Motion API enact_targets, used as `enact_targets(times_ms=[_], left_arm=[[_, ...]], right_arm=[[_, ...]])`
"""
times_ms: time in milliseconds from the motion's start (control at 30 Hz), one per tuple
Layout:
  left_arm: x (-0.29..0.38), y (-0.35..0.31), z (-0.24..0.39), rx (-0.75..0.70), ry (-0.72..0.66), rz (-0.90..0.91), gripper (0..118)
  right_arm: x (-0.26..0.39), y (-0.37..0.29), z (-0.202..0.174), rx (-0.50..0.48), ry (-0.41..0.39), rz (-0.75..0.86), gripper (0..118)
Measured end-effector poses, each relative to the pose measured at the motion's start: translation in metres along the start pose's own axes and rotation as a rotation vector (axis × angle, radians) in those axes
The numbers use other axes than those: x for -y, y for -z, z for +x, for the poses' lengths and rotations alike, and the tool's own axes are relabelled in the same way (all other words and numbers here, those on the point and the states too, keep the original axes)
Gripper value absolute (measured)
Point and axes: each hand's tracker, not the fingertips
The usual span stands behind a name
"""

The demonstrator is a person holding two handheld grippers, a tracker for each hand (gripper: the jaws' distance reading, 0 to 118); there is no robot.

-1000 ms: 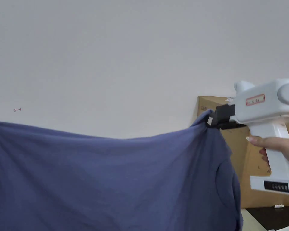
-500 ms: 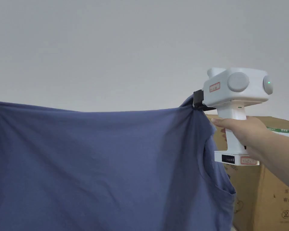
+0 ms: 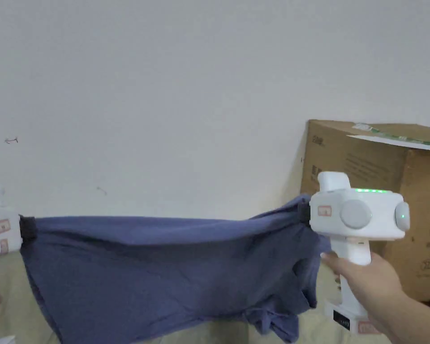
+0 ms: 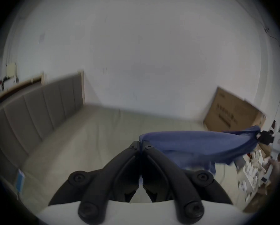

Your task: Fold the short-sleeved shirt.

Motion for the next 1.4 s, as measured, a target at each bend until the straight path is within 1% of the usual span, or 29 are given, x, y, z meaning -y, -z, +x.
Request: enact_targets(times_ms=[33,100,167,200,233,300,367,400,467,567,667,767,800,833,867,900,933,967,1067,1167,1233,1267,1300,1333,1367,1400], left_arm=[[0.035,0.005,-0.006,0.012,-0.001,-0.075,0],[0.118,0.012,-0.021,-0.005,0.037,-0.274,0],[0.188,0.004,-0.034,-0.011,0.066,-0.421,0],[0.219,-0.003,-0.044,-0.001,0.068,-0.464,0],[0.242,-0.010,-0.052,0.003,0.065,-0.500,0],[0.280,-0.037,-0.069,0.040,0.013,-0.548,0],[0.298,-0.071,-0.082,0.079,-0.078,-0.558,0],[0.302,-0.087,-0.087,0.078,-0.080,-0.543,0],[0.301,-0.117,-0.093,0.119,-0.092,-0.555,0],[0.295,-0.157,-0.096,0.131,-0.048,-0.537,0],[0.286,-0.183,-0.099,0.135,-0.029,-0.530,0],[0.281,-0.190,-0.105,0.141,-0.053,-0.554,1],[0.280,-0.191,-0.106,0.145,-0.065,-0.558,2],[0.279,-0.191,-0.105,0.154,-0.070,-0.561,8],[0.279,-0.191,-0.105,0.159,-0.069,-0.561,24],[0.280,-0.191,-0.104,0.170,-0.067,-0.561,63],[0.280,-0.190,-0.105,0.171,-0.072,-0.561,79],[0.282,-0.189,-0.105,0.173,-0.092,-0.557,81],[0.279,-0.194,-0.104,0.190,-0.168,-0.501,83],[0.265,-0.205,-0.096,0.207,-0.225,-0.417,89],[0.251,-0.215,-0.087,0.230,-0.247,-0.323,91],[0.242,-0.221,-0.081,0.241,-0.249,-0.258,91],[0.229,-0.232,-0.063,0.246,-0.250,-0.189,89],[0.223,-0.238,-0.054,0.246,-0.243,-0.134,85],[0.217,-0.244,-0.046,0.239,-0.234,-0.067,73],[0.211,-0.248,-0.037,0.249,-0.218,-0.015,39]], right_arm=[[0.037,0.005,0.006,-0.005,0.007,-0.070,3],[0.120,0.011,0.020,-0.026,0.001,-0.266,3],[0.199,0.000,0.030,-0.035,-0.017,-0.388,3],[0.231,-0.011,0.038,-0.047,-0.009,-0.438,3],[0.251,-0.024,0.046,-0.076,0.018,-0.469,3],[0.294,-0.061,0.061,-0.112,0.068,-0.536,3],[0.318,-0.099,0.072,-0.131,0.070,-0.564,3],[0.322,-0.128,0.071,-0.128,0.044,-0.552,3],[0.327,-0.163,0.073,-0.170,0.031,-0.563,3],[0.327,-0.210,0.069,-0.181,0.018,-0.534,3],[0.326,-0.226,0.069,-0.197,0.064,-0.570,3],[0.332,-0.232,0.068,-0.151,0.096,-0.614,3],[0.332,-0.229,0.069,-0.147,0.108,-0.607,3],[0.333,-0.229,0.068,-0.147,0.121,-0.593,5],[0.333,-0.228,0.067,-0.134,0.141,-0.581,14],[0.332,-0.225,0.069,-0.130,0.181,-0.580,51],[0.331,-0.223,0.071,-0.109,0.223,-0.568,81],[0.330,-0.224,0.070,-0.076,0.242,-0.558,92],[0.318,-0.229,0.071,-0.073,0.271,-0.522,92],[0.296,-0.242,0.068,-0.070,0.299,-0.440,92],[0.277,-0.254,0.062,-0.068,0.302,-0.343,92],[0.266,-0.261,0.059,-0.080,0.315,-0.265,92],[0.256,-0.269,0.055,-0.104,0.347,-0.190,91],[0.247,-0.274,0.051,-0.128,0.380,-0.132,89],[0.237,-0.279,0.048,-0.160,0.410,-0.100,79],[0.228,-0.281,0.043,-0.217,0.412,-0.032,35]])
